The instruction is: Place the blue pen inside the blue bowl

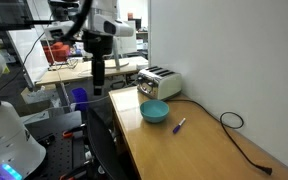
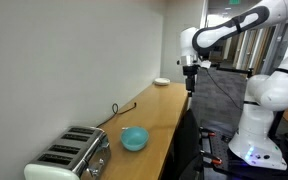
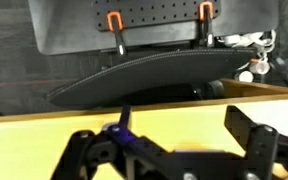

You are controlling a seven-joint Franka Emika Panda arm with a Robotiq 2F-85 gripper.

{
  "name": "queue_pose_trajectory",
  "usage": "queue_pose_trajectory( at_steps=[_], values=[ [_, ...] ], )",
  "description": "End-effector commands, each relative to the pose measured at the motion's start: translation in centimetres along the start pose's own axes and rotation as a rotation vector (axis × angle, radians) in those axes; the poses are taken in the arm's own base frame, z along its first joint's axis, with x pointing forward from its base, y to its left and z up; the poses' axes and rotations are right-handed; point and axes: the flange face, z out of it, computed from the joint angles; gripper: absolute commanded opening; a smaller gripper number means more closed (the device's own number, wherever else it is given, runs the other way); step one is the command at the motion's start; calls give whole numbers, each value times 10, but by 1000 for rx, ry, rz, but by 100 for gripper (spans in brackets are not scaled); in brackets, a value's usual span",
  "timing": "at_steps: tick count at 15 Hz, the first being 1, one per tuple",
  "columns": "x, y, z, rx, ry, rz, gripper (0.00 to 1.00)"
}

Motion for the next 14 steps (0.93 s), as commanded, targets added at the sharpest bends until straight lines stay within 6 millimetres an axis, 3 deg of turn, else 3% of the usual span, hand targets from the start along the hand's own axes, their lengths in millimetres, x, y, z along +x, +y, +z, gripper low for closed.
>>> queue_pose_trajectory(
  at_steps=[1,5,8,11,14],
  values=[
    [73,-14,7,-46,-6,-88,100],
    [157,-20,19,-44,55,-182,100],
    [208,-18,37,-42,71,-278,100],
    [241,-20,54,-74,69,-416,100],
    [259,-23,60,-85,91,-496,100]
  ],
)
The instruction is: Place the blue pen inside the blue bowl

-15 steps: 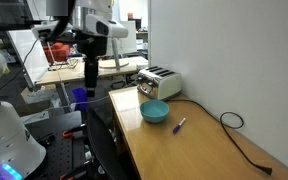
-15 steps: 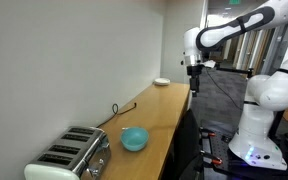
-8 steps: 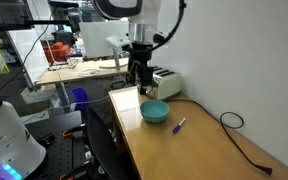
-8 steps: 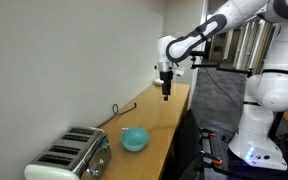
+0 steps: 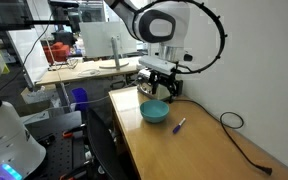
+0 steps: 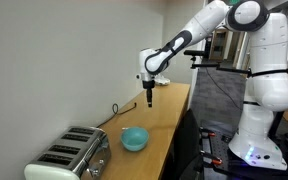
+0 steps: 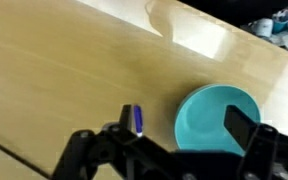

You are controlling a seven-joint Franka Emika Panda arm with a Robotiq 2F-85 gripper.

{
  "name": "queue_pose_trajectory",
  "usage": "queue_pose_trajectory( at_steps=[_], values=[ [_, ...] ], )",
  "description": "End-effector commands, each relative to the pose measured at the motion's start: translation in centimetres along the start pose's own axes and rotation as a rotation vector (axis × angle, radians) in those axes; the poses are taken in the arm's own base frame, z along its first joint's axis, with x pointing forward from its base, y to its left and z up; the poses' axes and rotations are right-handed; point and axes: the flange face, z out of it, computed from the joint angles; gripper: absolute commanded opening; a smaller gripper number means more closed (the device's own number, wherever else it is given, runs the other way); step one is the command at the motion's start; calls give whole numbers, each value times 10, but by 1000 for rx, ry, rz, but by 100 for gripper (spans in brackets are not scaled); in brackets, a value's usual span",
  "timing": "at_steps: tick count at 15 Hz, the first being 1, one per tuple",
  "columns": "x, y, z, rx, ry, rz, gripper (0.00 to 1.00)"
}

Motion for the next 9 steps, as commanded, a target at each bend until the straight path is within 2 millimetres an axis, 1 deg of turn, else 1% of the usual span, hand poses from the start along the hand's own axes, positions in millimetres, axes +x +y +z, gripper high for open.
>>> queue_pose_trajectory(
  at_steps=[1,2,3,9],
  values=[
    [18,3,-1,4,40,-66,100],
    [19,3,-2,15,51,-54,100],
    [15,1,1,0,22,-41,100],
    [15,2,2,1,21,-41,100]
  ],
)
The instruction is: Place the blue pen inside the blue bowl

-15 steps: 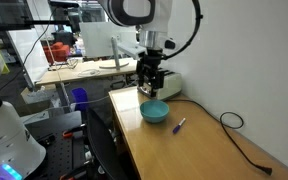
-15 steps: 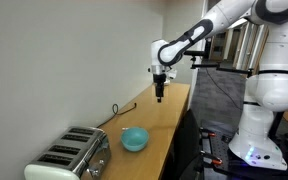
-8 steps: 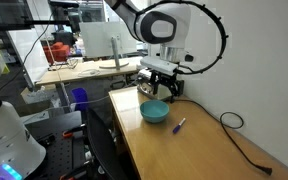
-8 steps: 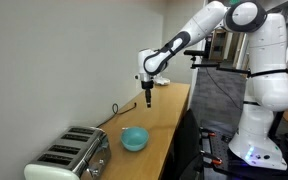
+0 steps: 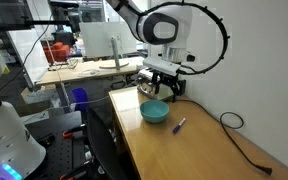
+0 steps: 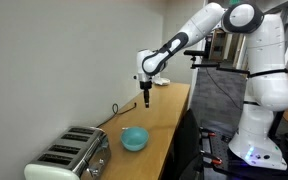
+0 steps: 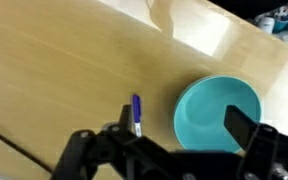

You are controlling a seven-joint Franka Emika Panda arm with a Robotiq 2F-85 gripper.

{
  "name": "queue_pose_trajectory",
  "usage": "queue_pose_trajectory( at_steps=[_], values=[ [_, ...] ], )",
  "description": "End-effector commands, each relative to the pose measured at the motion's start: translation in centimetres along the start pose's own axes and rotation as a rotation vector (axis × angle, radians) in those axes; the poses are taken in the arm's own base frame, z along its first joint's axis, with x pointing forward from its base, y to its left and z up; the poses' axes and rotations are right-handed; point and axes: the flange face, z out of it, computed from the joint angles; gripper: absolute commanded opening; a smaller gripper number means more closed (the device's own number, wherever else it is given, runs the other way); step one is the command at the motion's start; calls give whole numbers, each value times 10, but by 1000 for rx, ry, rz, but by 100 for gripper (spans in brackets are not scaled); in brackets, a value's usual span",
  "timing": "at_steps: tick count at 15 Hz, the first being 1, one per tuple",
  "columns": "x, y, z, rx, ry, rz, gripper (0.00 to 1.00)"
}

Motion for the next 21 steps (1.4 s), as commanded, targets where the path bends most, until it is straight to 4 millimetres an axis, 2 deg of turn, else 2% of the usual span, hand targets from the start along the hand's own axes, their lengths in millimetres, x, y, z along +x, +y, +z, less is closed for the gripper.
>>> queue_pose_trajectory(
  at_steps=[1,3,5,9,13,21],
  values=[
    [2,1,2,-2,17,-6,100],
    [9,2,9,-37,62,-33,100],
    [24,8,18,-94,123,-123,100],
    [37,20,50,-170,199,-203,100],
    [42,34,83,-135,178,-234,100],
    [66,47,134,-113,123,-247,100]
  ],
)
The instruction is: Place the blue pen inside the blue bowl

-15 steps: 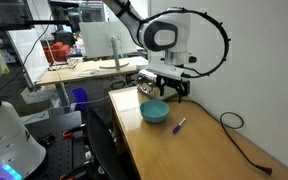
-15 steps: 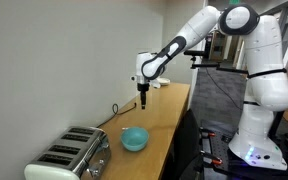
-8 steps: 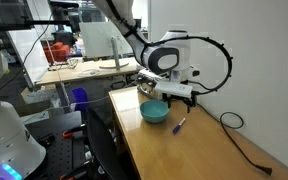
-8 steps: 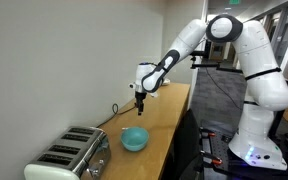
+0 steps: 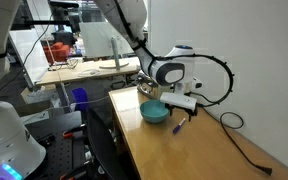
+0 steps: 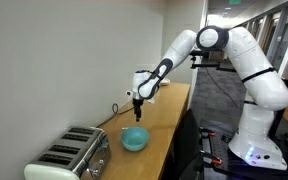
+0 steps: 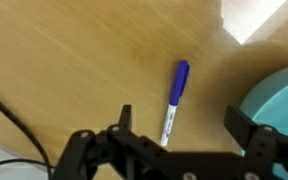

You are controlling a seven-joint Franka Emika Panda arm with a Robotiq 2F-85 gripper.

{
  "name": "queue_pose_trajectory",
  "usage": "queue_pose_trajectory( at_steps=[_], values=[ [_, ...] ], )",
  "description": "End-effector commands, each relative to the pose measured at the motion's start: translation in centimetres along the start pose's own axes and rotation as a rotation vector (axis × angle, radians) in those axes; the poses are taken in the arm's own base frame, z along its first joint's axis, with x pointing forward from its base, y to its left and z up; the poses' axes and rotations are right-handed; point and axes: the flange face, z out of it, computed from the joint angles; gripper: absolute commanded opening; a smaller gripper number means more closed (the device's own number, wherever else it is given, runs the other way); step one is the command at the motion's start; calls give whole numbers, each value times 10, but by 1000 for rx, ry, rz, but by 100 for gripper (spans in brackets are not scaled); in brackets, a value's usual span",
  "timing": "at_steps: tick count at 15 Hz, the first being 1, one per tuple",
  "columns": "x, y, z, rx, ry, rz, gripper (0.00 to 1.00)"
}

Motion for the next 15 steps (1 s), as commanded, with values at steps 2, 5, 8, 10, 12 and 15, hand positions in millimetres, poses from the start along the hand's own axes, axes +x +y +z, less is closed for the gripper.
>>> queue_pose_trajectory(
  at_steps=[2,5,8,10,12,15],
  values=[
    [10,8,23,6,-46,-26,100],
    [-12,-6,51,29,-77,-29,100],
    [-27,-20,76,49,-114,-40,100],
    [-34,-30,86,47,-129,-53,93],
    [-35,-32,84,34,-119,-53,83],
    [-36,-38,79,16,-112,-53,91]
  ],
)
